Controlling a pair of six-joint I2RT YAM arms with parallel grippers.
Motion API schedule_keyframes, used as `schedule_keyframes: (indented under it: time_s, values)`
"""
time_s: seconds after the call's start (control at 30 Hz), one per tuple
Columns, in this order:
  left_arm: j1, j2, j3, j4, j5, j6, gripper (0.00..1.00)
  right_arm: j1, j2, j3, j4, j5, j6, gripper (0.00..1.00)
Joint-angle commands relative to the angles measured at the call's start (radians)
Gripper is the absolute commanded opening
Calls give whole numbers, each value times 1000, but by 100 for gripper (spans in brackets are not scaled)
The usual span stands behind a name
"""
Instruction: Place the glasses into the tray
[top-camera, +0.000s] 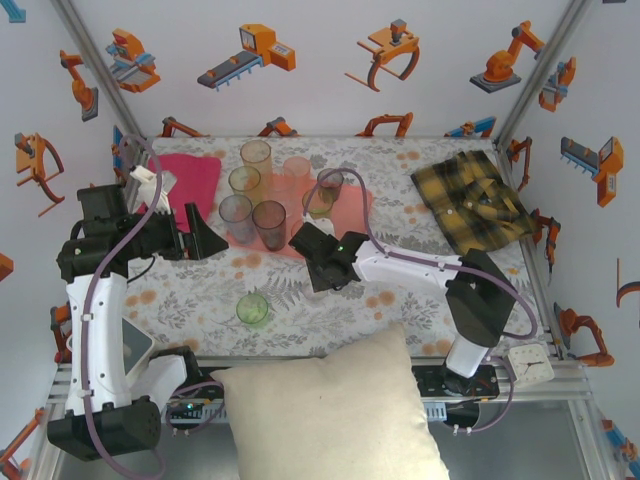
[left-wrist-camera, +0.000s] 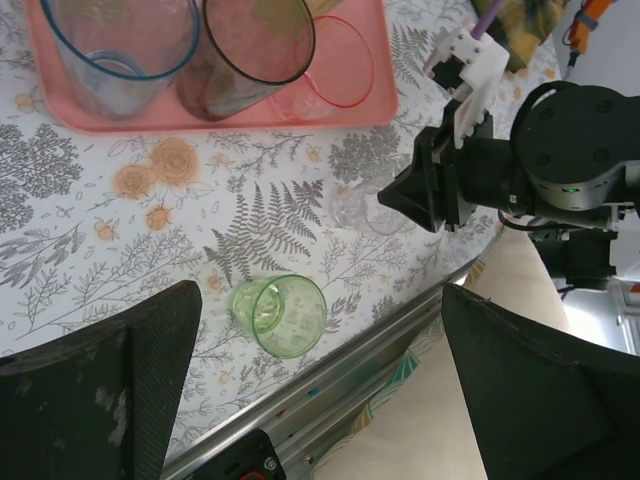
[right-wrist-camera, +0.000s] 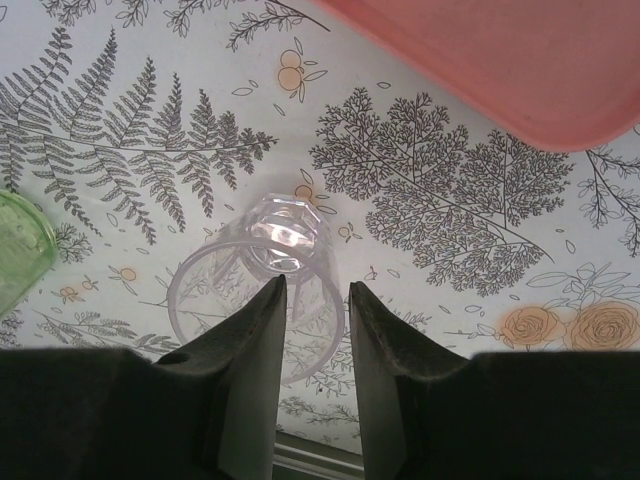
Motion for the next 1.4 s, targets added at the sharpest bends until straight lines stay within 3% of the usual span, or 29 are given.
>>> schedule_keyframes:
  time_s: [0.0,0.53,0.9,1.37]
  values:
    - [-3,-12,-9,-24,84,38,97,7,5,-20,-1,40,15,30]
    - [-5,-29,-11,-16,42,32,97,7,0,-22,-16,47,15,5]
    - [-5,-32,-14,-10,29,31,97,-2,-95,14,-129,117,-10,3]
    - [-5,-39,-15,-9,23,30,97,-239,-165,27,-130,72,-118,3]
